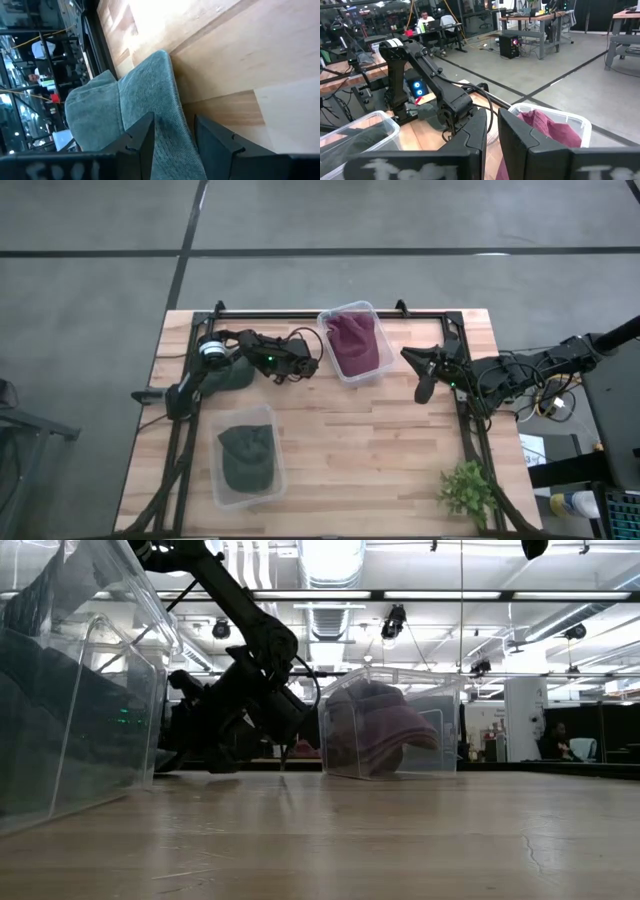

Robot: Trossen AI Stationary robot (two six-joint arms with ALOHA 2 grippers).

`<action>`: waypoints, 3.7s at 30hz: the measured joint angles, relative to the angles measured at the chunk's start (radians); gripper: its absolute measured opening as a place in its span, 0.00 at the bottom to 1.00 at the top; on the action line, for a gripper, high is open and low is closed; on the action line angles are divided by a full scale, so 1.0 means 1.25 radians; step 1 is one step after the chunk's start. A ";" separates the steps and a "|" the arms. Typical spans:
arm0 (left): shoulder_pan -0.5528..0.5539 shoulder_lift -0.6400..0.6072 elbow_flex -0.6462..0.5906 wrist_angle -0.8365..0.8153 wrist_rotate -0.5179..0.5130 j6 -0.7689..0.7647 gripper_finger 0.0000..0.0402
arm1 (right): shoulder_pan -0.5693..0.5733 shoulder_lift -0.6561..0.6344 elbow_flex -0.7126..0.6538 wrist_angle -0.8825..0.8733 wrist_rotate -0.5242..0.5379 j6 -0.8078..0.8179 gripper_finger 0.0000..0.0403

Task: Pick & Place hat
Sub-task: Put the green cap into the bottom transparent bin

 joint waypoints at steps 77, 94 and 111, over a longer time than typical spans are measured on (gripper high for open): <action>-0.389 -0.547 0.542 -0.057 -0.178 0.150 0.02 | 0.000 -0.037 0.000 0.000 -0.188 -0.125 0.11; -0.582 -0.450 0.628 -0.058 -0.140 0.418 0.02 | 0.000 -0.035 0.000 0.000 -0.188 -0.032 0.11; -0.682 -0.403 0.720 -0.044 -0.645 0.821 0.02 | 0.000 -0.035 0.000 -0.005 -0.210 0.022 0.11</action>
